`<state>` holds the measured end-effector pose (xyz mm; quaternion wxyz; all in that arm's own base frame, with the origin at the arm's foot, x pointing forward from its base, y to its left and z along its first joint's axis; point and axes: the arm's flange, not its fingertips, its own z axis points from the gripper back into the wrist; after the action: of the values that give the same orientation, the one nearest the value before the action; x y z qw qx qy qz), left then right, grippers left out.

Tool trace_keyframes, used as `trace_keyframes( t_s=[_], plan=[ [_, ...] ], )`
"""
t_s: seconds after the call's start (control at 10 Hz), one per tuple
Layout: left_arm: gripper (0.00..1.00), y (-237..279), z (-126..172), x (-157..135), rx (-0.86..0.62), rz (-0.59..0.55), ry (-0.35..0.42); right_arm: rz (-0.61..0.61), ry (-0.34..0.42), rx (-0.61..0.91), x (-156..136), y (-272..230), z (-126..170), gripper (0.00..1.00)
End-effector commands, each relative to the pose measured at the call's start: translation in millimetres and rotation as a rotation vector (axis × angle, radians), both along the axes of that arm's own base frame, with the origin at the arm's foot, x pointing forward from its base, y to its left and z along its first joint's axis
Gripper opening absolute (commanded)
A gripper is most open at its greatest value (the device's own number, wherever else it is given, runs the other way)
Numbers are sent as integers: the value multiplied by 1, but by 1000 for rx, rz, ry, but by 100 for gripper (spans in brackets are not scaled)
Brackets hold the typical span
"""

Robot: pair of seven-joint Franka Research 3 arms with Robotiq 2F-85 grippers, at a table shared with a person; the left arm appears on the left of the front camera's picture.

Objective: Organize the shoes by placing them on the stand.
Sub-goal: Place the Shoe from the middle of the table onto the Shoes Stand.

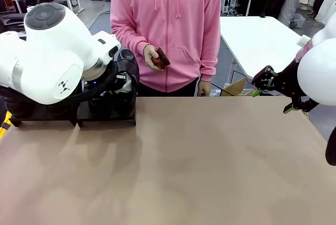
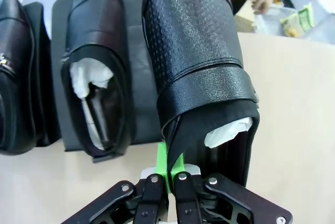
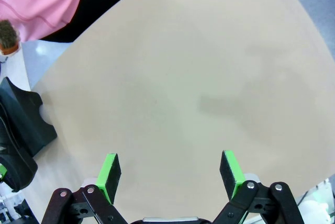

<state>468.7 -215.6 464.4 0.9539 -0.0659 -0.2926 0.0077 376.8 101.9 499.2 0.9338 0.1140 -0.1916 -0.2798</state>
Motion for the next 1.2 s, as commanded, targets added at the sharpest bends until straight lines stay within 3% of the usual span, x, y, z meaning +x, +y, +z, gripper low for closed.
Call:
trace_keyframes(
  t_s=[0.0, 0.8, 1.1],
  plan=[
    [0, -9, 3, 11, 35, 43, -34, 19, -2, 16, 0, -3, 1, 100],
    [0, -4, -8, 43, 47, 123, -38, 19, -2, 16, 0, -3, 1, 100],
    [0, 7, -11, 35, 35, 88, -12, 19, -2, 16, 0, -3, 1, 100]
  ],
)
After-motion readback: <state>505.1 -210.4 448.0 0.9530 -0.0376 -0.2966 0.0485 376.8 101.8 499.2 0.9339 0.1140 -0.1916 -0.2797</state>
